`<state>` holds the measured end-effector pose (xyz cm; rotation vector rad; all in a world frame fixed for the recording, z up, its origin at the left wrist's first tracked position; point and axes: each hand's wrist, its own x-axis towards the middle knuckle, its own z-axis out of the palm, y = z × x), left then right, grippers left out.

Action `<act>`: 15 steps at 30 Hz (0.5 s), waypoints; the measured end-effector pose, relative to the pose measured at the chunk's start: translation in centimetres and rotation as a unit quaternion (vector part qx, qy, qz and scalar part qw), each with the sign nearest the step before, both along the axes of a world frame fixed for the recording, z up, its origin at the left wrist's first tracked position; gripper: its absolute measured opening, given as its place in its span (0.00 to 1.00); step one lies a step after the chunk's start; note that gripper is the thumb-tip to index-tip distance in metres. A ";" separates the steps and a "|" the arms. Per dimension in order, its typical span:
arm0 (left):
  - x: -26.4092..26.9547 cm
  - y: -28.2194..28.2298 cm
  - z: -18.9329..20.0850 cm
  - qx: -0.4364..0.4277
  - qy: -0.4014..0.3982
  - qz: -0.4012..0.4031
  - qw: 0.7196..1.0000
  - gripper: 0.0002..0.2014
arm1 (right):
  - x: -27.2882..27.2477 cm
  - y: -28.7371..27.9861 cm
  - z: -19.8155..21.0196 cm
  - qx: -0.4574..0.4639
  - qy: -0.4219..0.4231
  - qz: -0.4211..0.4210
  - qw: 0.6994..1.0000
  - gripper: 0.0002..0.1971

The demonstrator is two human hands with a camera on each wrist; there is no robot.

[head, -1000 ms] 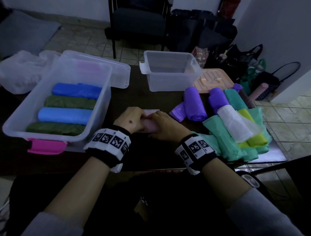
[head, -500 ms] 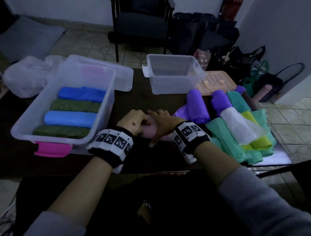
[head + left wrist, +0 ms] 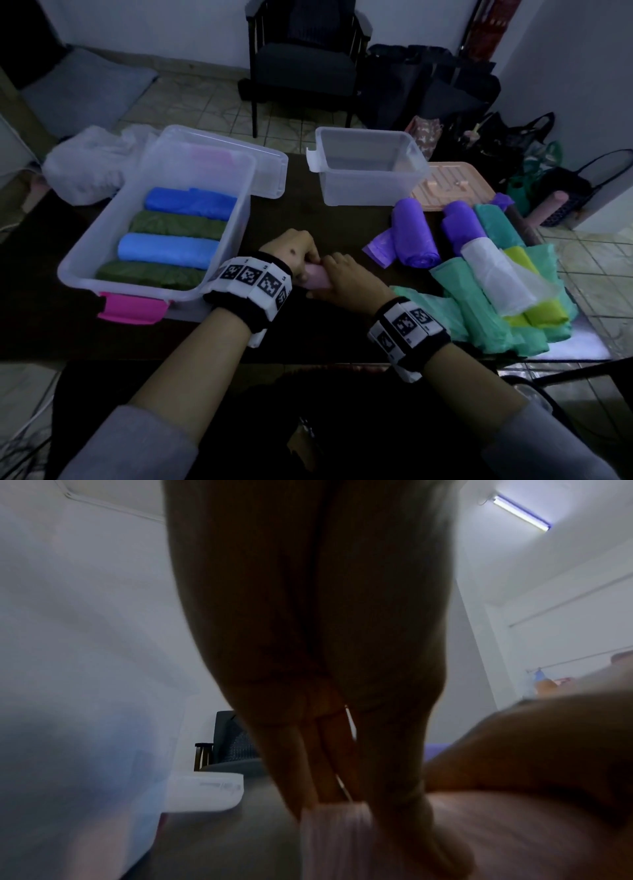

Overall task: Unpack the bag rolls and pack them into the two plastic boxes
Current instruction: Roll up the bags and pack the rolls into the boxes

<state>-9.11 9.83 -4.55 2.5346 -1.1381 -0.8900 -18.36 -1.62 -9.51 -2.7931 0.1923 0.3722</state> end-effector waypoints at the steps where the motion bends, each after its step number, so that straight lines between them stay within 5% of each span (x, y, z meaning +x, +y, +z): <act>1: 0.1 -0.1 0.3 0.005 -0.002 0.001 1.000 0.23 | 0.0 0.0 0.1 0.009 0.002 -0.002 1.000 0.33; 10: 6.4 2.6 10.6 -0.173 -0.071 0.150 0.971 0.18 | 5.1 -0.1 6.1 0.163 -0.098 -0.047 0.981 0.27; 15: 13.9 8.0 11.6 -0.112 -0.140 0.253 0.951 0.17 | 10.9 2.5 9.3 0.141 -0.170 -0.018 0.975 0.27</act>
